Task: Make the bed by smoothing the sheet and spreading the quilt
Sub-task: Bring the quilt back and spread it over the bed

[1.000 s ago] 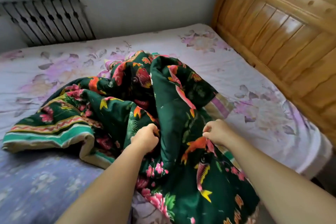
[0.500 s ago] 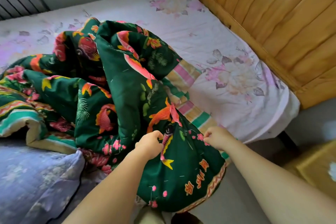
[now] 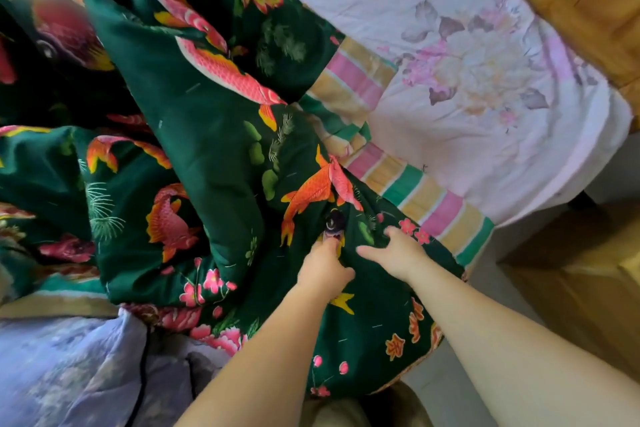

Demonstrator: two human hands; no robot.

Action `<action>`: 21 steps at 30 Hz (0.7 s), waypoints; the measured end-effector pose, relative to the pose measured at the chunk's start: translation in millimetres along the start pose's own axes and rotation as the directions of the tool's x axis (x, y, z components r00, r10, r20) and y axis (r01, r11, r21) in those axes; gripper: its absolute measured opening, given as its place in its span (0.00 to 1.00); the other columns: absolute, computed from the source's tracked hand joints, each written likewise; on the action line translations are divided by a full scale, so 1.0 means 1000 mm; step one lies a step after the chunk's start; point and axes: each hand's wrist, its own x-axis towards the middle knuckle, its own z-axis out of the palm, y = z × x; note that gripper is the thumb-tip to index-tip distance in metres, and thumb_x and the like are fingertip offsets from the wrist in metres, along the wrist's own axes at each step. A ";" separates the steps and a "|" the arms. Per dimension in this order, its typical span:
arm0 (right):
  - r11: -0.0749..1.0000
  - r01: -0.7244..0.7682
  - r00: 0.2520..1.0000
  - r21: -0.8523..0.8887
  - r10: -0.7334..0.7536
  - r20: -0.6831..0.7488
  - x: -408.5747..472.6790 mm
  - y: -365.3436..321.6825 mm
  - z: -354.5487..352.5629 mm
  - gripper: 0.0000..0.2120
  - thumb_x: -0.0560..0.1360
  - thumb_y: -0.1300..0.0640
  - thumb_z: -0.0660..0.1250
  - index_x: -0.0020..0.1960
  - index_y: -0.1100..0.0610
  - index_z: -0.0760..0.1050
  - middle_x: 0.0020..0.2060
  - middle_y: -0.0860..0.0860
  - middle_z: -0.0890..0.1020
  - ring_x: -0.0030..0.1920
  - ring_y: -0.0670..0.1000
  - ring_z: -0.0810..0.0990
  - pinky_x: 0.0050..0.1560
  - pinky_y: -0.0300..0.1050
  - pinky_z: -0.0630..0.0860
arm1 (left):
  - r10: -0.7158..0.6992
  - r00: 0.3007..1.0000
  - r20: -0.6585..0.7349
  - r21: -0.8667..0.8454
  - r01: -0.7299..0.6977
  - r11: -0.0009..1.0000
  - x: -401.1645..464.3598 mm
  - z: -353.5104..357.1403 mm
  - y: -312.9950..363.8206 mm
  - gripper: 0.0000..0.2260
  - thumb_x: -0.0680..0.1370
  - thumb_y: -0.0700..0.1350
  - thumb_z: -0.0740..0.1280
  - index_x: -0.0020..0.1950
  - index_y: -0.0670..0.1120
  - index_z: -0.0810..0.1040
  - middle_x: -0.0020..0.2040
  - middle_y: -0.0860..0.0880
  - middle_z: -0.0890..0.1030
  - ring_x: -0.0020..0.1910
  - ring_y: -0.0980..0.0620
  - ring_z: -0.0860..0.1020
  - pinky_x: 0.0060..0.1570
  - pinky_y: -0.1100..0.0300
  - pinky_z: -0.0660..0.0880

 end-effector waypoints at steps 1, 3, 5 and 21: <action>0.999 -0.037 0.999 0.032 0.036 0.026 0.012 -0.002 0.009 0.45 0.71 0.38 0.69 0.77 0.59 0.53 0.73 0.57 0.63 0.71 0.58 0.66 0.67 0.51 0.67 | -0.014 1.000 0.027 0.002 0.014 1.000 0.008 0.008 -0.004 0.26 0.72 0.47 0.71 0.68 0.48 0.66 0.64 0.45 0.70 0.61 0.42 0.73 0.57 0.50 0.74; 0.998 -0.068 0.997 0.008 0.068 0.032 0.027 -0.005 0.022 0.48 0.69 0.37 0.70 0.77 0.58 0.50 0.73 0.58 0.64 0.70 0.59 0.67 0.66 0.52 0.69 | -0.024 0.998 0.050 -0.013 0.025 1.000 0.015 0.017 -0.011 0.33 0.72 0.48 0.71 0.73 0.49 0.60 0.68 0.45 0.67 0.65 0.43 0.69 0.62 0.48 0.71; 0.989 -0.069 0.997 -0.133 0.064 -0.037 0.036 -0.005 0.030 0.40 0.73 0.41 0.68 0.76 0.56 0.53 0.70 0.57 0.69 0.67 0.60 0.70 0.61 0.51 0.72 | -0.009 0.998 0.070 -0.044 0.012 0.999 0.019 0.023 -0.014 0.35 0.73 0.48 0.70 0.75 0.48 0.57 0.71 0.45 0.65 0.68 0.45 0.68 0.65 0.53 0.69; 0.906 0.422 0.765 -0.029 -0.373 -0.525 -0.105 -0.110 -0.115 0.09 0.69 0.53 0.67 0.47 0.51 0.70 0.42 0.49 0.74 0.43 0.55 0.71 0.39 0.43 0.64 | 0.319 0.855 -0.408 0.056 -0.325 0.944 -0.076 -0.082 0.071 0.25 0.71 0.58 0.71 0.63 0.51 0.71 0.58 0.49 0.78 0.60 0.47 0.75 0.55 0.54 0.72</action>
